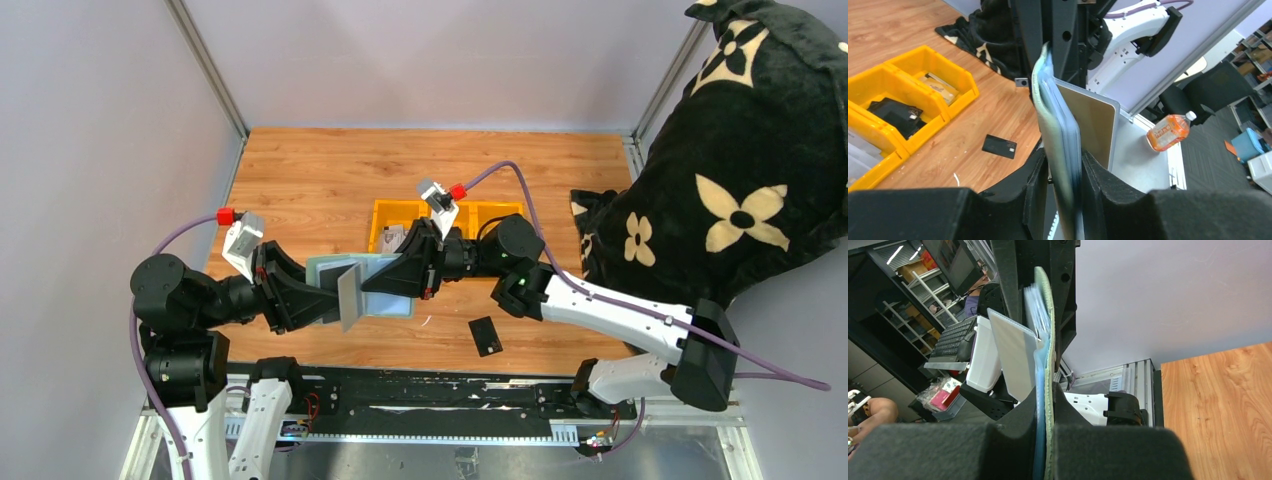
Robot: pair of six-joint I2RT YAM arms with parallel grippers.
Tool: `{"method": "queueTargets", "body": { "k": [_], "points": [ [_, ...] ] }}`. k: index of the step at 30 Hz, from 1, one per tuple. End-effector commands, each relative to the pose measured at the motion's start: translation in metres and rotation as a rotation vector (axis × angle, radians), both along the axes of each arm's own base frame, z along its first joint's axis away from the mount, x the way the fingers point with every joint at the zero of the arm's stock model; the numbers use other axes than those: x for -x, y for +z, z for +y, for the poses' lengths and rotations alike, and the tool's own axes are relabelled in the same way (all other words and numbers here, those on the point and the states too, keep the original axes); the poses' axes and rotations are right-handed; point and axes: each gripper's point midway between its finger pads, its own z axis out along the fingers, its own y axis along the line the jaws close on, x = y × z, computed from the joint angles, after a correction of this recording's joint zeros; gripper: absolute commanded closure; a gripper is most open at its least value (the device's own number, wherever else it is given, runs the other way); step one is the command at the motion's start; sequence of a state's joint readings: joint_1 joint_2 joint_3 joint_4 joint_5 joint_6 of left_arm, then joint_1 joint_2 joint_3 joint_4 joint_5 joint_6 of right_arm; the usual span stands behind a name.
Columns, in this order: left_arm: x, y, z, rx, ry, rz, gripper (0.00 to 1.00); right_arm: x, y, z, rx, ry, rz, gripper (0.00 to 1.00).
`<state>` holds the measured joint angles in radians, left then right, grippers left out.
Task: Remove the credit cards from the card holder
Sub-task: Remove the credit card from the card holder.
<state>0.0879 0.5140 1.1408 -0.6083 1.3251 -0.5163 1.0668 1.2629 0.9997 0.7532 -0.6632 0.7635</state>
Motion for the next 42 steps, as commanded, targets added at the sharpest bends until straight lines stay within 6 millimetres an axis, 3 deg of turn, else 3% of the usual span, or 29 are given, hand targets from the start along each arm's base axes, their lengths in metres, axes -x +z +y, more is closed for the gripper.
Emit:
{"method": "queueTargets", "body": {
  "k": [1, 6, 10, 15, 25, 31, 37, 42],
  "points": [
    [0.024, 0.006, -0.004, -0.006, -0.086, -0.040, 0.69, 0.015, 0.035, -0.006, -0.121, 0.058, -0.063, 1.00],
    [0.023, 0.007, -0.003, -0.013, -0.075, -0.069, 0.81, 0.016, 0.039, -0.002, -0.135, 0.083, -0.075, 0.93],
    [-0.001, 0.006, 0.002, -0.021, 0.044, -0.098, 0.93, 0.015, 0.033, -0.002, -0.115, 0.077, -0.080, 0.71],
    [-0.021, 0.011, 0.010, -0.046, 0.174, -0.169, 1.00, 0.004, 0.032, -0.026, -0.106, -0.014, -0.108, 0.52],
    [-0.030, 0.016, 0.029, -0.147, 0.355, -0.376, 1.00, -0.040, 0.020, -0.060, 0.000, -0.367, -0.190, 0.37],
    [-0.032, 0.002, 0.037, -0.277, 0.362, -0.437, 1.00, -0.038, 0.019, -0.053, -0.005, -0.337, -0.197, 0.31],
    [-0.035, -0.031, 0.041, -0.360, 0.336, -0.388, 1.00, -0.036, 0.024, -0.048, -0.002, -0.339, -0.242, 0.27],
    [-0.032, -0.043, 0.038, -0.377, 0.270, -0.347, 1.00, -0.038, 0.023, -0.046, 0.025, -0.348, -0.265, 0.25]
  ]
}}
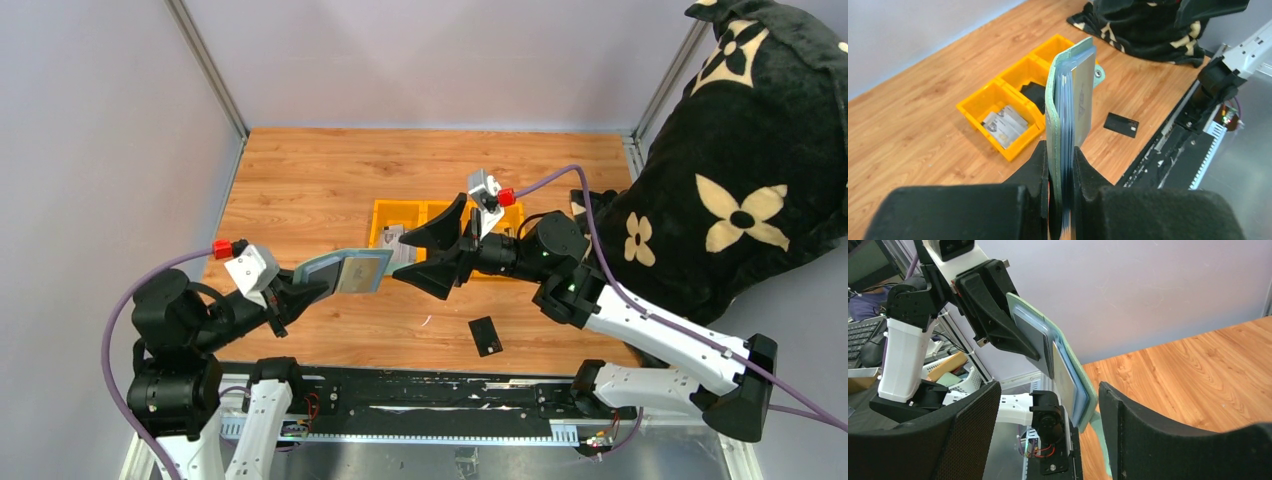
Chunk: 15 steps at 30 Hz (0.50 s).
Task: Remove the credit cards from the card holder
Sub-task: Remove the credit card from the card holder.
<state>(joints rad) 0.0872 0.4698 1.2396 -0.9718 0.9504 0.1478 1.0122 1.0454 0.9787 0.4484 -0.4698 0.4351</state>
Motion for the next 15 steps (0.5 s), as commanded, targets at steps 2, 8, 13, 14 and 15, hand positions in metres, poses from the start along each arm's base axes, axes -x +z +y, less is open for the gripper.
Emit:
{"method": "queueTargets", "body": {
  "k": [2, 8, 13, 14, 15],
  "points": [
    [0.010, -0.012, -0.011, 0.001, -0.118, 0.066, 1.00, 0.001, 0.016, 0.002, -0.003, -0.009, -0.069, 0.24],
    [0.033, -0.012, -0.032, 0.147, -0.323, 0.244, 1.00, 0.006, -0.001, 0.015, 0.092, 0.049, -0.096, 0.22],
    [0.049, -0.006, -0.039, 0.211, -0.423, 0.311, 1.00, 0.025, -0.007, 0.019, 0.117, 0.179, -0.126, 0.20],
    [0.051, -0.004, -0.039, 0.222, -0.436, 0.328, 0.99, 0.029, -0.007, 0.018, 0.111, 0.200, -0.129, 0.20],
    [0.051, -0.004, -0.040, 0.231, -0.442, 0.343, 0.98, 0.035, -0.006, 0.017, 0.098, 0.235, -0.138, 0.20]
  ]
}}
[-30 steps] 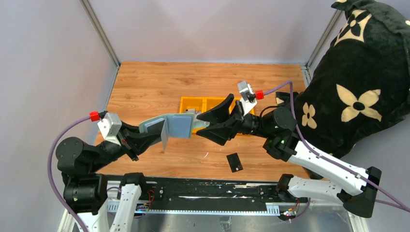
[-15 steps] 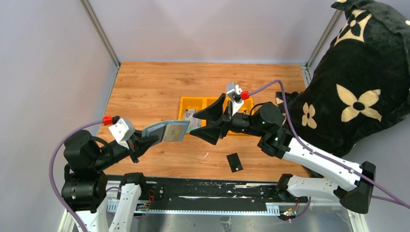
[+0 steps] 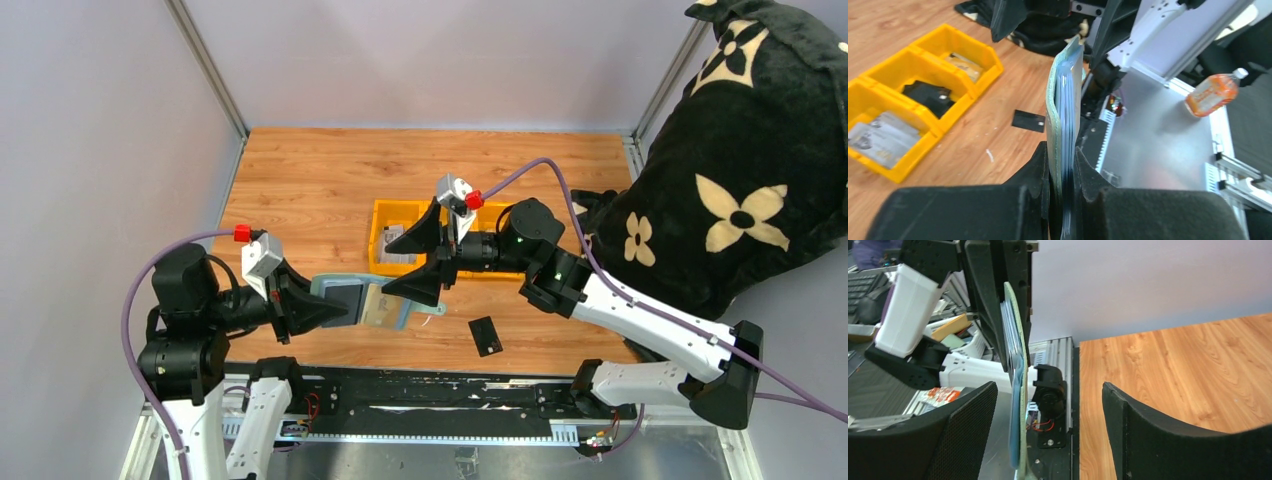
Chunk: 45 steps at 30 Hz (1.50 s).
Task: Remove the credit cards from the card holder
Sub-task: Remove the credit card from the card holder.
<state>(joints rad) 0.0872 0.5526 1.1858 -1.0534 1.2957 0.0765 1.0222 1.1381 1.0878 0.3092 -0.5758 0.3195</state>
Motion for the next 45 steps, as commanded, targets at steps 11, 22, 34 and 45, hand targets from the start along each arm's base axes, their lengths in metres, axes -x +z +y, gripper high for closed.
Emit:
{"method": "queueTargets", "body": {
  "k": [11, 22, 34, 45],
  "points": [
    [0.014, 0.016, -0.009, 0.162, -0.163, 0.350, 0.88, 0.061, -0.002, -0.002, 0.015, 0.381, 0.036, 0.48],
    [0.020, 0.017, -0.010, 0.164, -0.166, 0.350, 0.83, 0.061, 0.002, -0.004, -0.033, 0.375, 0.026, 0.97],
    [0.007, 0.016, -0.008, 0.148, -0.125, 0.349, 0.93, 0.007, 0.019, -0.016, -0.110, 0.117, 0.110, 0.47],
    [-0.036, -0.002, 0.003, 0.074, 0.089, 0.388, 0.96, 0.012, 0.040, -0.025, -0.141, 0.033, 0.231, 0.49]
  ]
}}
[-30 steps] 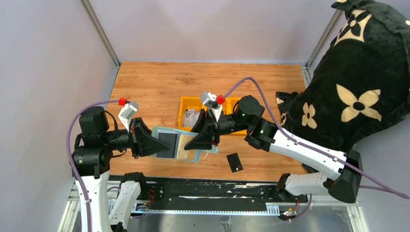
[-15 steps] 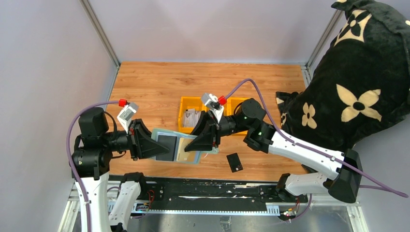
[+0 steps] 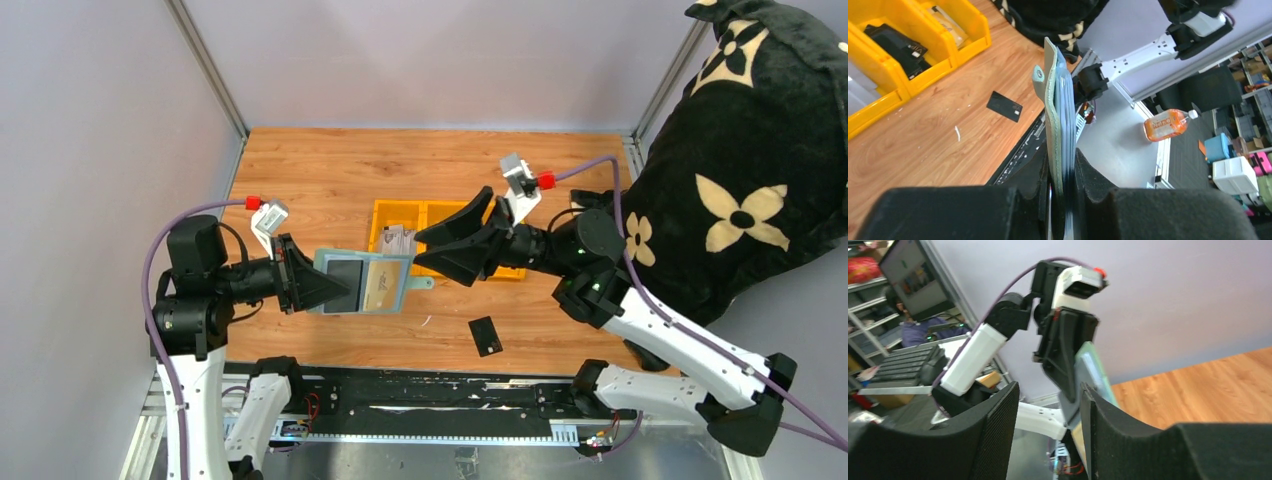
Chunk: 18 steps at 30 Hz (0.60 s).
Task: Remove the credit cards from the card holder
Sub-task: Remove the credit card from the card holder.
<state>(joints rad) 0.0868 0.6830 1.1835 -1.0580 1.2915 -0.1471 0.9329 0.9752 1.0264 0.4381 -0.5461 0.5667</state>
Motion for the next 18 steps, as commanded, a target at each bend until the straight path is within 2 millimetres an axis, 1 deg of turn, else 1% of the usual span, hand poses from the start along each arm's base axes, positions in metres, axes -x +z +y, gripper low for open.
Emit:
{"method": "queueTargets", "body": {
  "k": [1, 4, 7, 9, 13, 18],
  "points": [
    [-0.012, 0.003, 0.003, -0.016, 0.050, 0.044, 0.96, 0.017, -0.022, 0.034, 0.065, 0.151, 0.118, 0.50],
    [-0.010, 0.009, 0.002, -0.003, 0.033, 0.040, 0.96, 0.029, -0.036, 0.054, 0.084, 0.241, 0.154, 0.50],
    [-0.003, 0.016, 0.000, 0.012, 0.006, 0.020, 0.97, 0.031, -0.045, 0.067, 0.096, 0.281, 0.184, 0.51],
    [0.001, 0.020, -0.001, 0.015, 0.000, 0.007, 0.96, 0.030, -0.051, 0.071, 0.104, 0.289, 0.199, 0.52],
    [0.002, 0.021, -0.001, 0.014, 0.009, 0.011, 0.96, 0.032, -0.059, 0.078, 0.120, 0.314, 0.215, 0.52],
    [0.001, 0.022, -0.001, 0.022, 0.001, 0.025, 0.95, 0.032, -0.064, 0.086, 0.117, 0.343, 0.239, 0.53]
  ]
}}
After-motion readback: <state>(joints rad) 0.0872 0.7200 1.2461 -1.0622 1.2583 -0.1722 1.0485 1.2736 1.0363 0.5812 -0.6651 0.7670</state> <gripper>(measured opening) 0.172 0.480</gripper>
